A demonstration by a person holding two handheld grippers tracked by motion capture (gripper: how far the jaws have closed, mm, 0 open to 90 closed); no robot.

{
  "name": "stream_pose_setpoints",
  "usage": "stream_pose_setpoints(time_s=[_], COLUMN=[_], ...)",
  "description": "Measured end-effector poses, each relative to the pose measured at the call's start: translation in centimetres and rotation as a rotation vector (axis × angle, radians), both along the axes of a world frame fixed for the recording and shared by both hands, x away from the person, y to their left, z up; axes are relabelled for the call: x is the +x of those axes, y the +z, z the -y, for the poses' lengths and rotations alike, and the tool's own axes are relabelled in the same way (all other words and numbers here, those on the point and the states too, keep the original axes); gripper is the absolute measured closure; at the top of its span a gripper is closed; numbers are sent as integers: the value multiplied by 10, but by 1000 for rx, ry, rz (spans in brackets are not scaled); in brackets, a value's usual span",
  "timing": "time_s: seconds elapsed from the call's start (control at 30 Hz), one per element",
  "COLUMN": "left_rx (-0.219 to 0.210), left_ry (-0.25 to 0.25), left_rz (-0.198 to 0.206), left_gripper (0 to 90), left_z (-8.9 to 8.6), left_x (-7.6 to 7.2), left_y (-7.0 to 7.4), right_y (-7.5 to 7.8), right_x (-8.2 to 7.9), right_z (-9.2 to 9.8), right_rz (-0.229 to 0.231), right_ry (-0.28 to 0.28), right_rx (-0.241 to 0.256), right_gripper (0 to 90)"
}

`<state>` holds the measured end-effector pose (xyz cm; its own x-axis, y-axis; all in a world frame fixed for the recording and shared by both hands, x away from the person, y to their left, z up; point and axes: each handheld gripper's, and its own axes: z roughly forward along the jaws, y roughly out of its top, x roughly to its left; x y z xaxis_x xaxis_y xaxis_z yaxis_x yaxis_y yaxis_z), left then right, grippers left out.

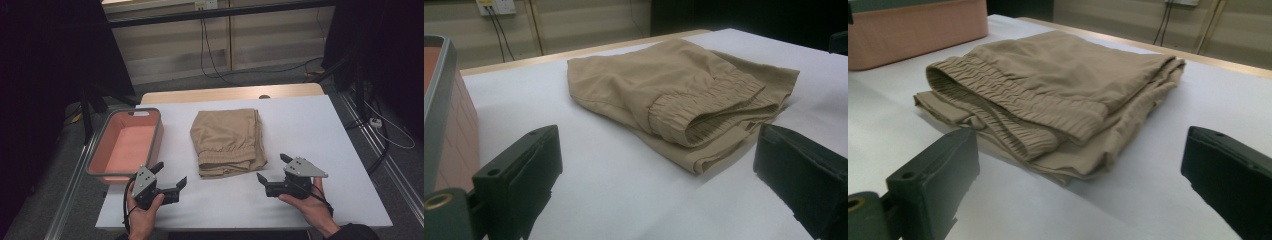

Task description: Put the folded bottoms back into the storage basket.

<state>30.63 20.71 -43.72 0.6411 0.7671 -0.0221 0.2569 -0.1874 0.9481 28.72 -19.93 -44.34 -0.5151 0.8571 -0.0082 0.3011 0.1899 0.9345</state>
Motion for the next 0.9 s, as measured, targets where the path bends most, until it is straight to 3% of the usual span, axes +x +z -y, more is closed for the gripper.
stream_pose_setpoints(time_s=[0.17, 0.23, 0.27, 0.33, 0.6, 0.7, 0.73, 0.83, 0.9], left_rx=[-2, 4, 3, 3, 8, 10, 7, 12, 6], left_ry=[-1, -4, -6, -7, -11, -13, -12, -12, -15], left_rz=[4, 1, 0, 0, -2, 1, -4, -1, -3], left_gripper=[55, 55, 55, 55, 55, 55, 55, 55, 54], left_z=[1, 1, 2, 2, 1, 1, 0, 0, 0], left_x=[0, 1, 2, 2, 2, 2, 2, 1, 1], left_y=[0, 0, 0, 0, 0, 1, 1, 1, 1], right_y=[3, 5, 7, 7, 13, 16, 17, 18, 20], right_x=[3, 5, 9, 13, 23, 29, 34, 39, 43], right_z=[-10, -14, -18, -21, -34, -42, -45, -47, -50], right_rz=[-24, -50, -92, -136, -166, -208, -238, -266, -265], right_ry=[46, 74, 108, 141, 222, 219, 246, 271, 291], right_rx=[-7, -34, -71, -77, -108, -174, -174, -146, -153], right_gripper=[49, 55, 64, 71, 72, 69, 48, 57, 59])
